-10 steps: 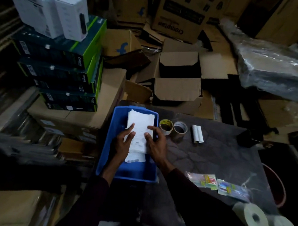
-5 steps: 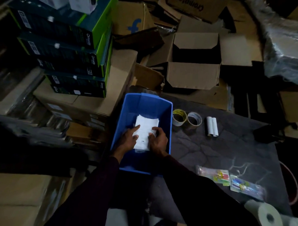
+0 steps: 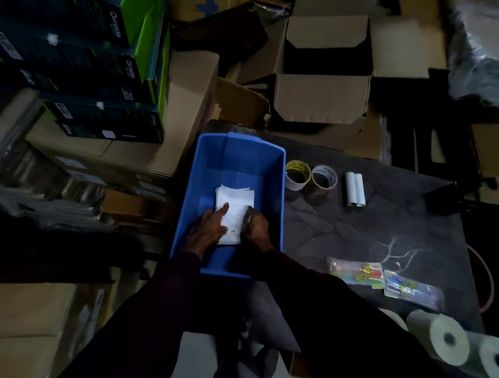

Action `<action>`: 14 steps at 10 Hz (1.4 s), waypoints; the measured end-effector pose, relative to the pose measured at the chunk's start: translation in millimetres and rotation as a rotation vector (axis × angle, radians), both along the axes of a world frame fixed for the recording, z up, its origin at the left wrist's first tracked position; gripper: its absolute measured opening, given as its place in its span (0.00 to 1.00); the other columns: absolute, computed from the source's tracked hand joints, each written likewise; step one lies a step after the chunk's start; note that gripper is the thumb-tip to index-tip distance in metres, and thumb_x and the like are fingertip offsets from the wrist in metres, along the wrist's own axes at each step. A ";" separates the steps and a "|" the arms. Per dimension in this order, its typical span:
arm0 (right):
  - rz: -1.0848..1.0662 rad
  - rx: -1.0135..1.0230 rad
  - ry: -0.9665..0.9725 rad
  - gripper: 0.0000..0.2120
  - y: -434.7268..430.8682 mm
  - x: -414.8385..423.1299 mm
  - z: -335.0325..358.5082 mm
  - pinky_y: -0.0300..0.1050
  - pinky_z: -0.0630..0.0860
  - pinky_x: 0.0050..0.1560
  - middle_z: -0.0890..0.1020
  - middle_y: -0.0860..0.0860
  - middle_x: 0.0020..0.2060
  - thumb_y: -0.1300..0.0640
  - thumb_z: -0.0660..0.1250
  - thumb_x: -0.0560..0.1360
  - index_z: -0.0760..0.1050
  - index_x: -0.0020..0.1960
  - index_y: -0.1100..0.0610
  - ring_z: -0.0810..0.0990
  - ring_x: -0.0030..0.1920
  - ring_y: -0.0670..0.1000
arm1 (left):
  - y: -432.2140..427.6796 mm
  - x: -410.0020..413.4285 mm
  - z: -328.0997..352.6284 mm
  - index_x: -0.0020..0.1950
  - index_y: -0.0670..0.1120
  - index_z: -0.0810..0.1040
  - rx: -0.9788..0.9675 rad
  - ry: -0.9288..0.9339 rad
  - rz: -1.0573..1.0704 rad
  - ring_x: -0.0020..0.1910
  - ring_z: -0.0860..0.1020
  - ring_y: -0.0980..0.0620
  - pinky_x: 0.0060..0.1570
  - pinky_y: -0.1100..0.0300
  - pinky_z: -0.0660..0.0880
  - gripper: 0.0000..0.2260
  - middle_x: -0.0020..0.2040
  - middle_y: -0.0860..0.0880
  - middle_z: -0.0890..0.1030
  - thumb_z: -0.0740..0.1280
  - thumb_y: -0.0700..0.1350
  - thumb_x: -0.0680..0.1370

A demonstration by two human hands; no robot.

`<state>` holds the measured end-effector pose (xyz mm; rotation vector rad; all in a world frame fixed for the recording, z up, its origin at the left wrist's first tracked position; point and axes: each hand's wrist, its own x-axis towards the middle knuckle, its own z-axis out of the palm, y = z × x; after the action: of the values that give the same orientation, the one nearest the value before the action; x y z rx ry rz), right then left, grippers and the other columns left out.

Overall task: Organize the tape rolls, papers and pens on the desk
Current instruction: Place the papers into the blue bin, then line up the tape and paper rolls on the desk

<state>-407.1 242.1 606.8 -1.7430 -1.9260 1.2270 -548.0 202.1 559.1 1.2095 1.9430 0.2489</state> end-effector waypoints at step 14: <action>-0.016 0.439 -0.260 0.33 171.0 197.2 32.5 0.52 0.71 0.66 0.76 0.57 0.65 0.36 0.46 0.79 0.71 0.70 0.57 0.73 0.66 0.59 | 182.8 175.0 111.6 0.79 0.51 0.47 0.332 0.058 -0.113 0.79 0.45 0.47 0.76 0.48 0.46 0.26 0.80 0.49 0.51 0.49 0.56 0.83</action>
<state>-209.9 413.1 639.2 -1.7323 -2.1134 0.5285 -373.0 384.9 670.7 1.5500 1.9248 0.4968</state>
